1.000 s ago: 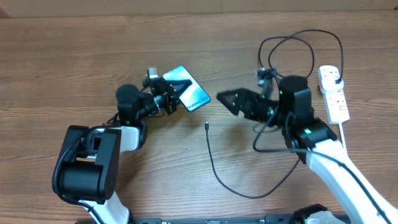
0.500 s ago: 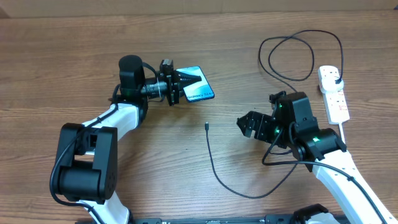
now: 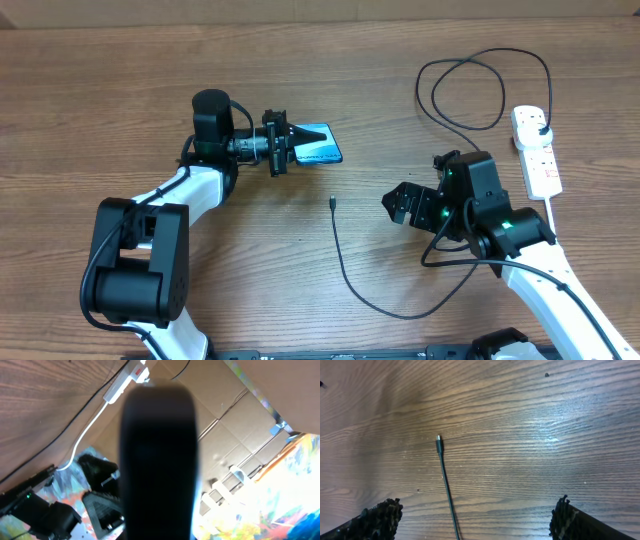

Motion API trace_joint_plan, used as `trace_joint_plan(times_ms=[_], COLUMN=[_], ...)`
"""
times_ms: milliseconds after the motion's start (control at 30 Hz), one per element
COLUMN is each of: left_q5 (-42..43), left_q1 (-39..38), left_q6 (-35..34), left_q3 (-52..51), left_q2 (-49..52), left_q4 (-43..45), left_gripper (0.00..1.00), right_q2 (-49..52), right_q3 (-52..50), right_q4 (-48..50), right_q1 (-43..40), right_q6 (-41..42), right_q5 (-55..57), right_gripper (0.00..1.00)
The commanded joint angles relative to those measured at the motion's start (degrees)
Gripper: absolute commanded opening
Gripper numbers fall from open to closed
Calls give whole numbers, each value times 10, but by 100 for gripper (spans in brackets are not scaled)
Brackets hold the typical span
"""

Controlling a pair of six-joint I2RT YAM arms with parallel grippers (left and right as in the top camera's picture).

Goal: Plug charger to phone and switch on socket
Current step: 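Move the right gripper down to the black USB-C cable end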

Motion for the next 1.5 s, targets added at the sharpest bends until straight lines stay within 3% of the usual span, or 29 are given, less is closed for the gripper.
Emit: trace_joint_plan(times_ms=[0, 633, 867, 1067, 1467], left_q5=[26, 23, 32, 41, 80], left_q1=[0, 0, 0, 8, 64], left_q6=[-31, -17, 33, 65, 110], left_q3=[17, 17, 17, 17, 17], left_q2=[-4, -4, -4, -4, 38], left_q4=[2, 3, 3, 2, 13], left_gripper=[4, 4, 4, 4, 4], right_q2=[19, 63, 63, 63, 63], right_q3=[-30, -49, -49, -49, -49], right_q4=[21, 64, 66, 96, 175], right_q1=[2, 2, 17, 81, 256], right_q6=[7, 11, -6, -24, -24], right_q5=[6, 6, 4, 13, 178], right_gripper=[98, 99, 99, 94, 93])
